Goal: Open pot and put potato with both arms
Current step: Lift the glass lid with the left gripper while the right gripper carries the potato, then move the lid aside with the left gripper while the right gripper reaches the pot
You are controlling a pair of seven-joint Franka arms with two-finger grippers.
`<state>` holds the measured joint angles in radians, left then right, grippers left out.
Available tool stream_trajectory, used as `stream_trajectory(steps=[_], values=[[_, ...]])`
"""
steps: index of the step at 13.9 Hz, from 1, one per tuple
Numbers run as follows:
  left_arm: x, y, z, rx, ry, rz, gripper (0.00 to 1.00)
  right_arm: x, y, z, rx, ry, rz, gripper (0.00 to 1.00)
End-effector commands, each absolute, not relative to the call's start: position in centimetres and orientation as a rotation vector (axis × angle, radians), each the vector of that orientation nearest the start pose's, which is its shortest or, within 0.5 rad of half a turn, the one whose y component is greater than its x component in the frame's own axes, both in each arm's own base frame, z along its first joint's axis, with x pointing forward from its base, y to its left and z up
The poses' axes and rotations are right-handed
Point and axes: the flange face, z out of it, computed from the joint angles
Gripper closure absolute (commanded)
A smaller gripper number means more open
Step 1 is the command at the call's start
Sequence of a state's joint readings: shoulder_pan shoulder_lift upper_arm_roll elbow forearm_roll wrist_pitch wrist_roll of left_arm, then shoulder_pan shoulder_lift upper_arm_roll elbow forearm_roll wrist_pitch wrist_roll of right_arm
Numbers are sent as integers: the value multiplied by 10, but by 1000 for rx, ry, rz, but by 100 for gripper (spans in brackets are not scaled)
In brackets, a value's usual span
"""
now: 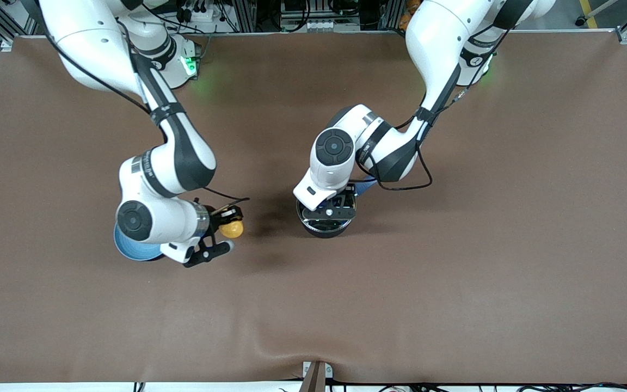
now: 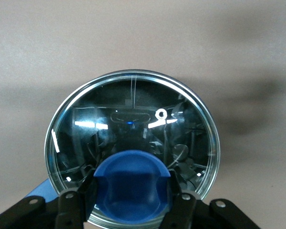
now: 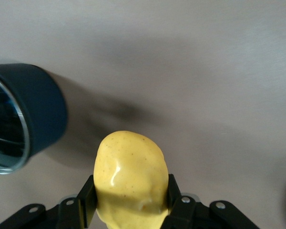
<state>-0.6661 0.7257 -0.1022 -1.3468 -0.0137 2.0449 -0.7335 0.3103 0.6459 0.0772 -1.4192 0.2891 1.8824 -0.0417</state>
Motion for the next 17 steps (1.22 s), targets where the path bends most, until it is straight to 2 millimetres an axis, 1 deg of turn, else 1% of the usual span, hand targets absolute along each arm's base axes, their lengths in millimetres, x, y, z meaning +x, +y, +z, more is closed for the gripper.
stream_trajectory(steps=[1, 3, 5, 6, 7, 8, 9, 10, 12, 14, 15, 16, 17], values=[[534, -495, 332, -3178, 16, 113, 100, 640, 284, 321, -2758, -329, 340, 100], [534, -487, 359, -3177, 4, 122, 100, 637, 290, 321, -2770, -251, 357, 100], [535, -479, 397, -3200, -10, 82, 100, 630, 308, 331, -2784, -187, 348, 100], [543, -463, 414, -3199, -38, 62, 100, 626, 320, 331, -2790, -159, 344, 100], [564, -432, 426, -3198, -72, 46, 100, 622, 332, 332, -2795, -132, 332, 100], [578, -406, 431, -3194, -39, 51, 100, 615, 349, 333, -2799, -119, 317, 100], [592, -376, 437, -3190, 8, 61, 100, 606, 372, 332, -2805, -102, 295, 100], [605, -346, 444, -3191, 56, 60, 100, 595, 394, 330, -2806, -96, 276, 100], [623, -294, 460, -3196, 73, 36, 100, 575, 434, 332, -2813, -67, 224, 100], [639, -245, 458, -3194, 137, 42, 100, 556, 470, 327, -2809, -56, 152, 100], [644, -227, 456, -3191, 200, 48, 100, 550, 483, 323, -2806, -55, 109, 100], [652, -200, 450, -3189, 217, 63, 100, 545, 494, 315, -2816, -55, 62, 100], [656, -178, 445, -3185, 235, 73, 100, 535, 507, 307, -2842, -73, 12, 100]])
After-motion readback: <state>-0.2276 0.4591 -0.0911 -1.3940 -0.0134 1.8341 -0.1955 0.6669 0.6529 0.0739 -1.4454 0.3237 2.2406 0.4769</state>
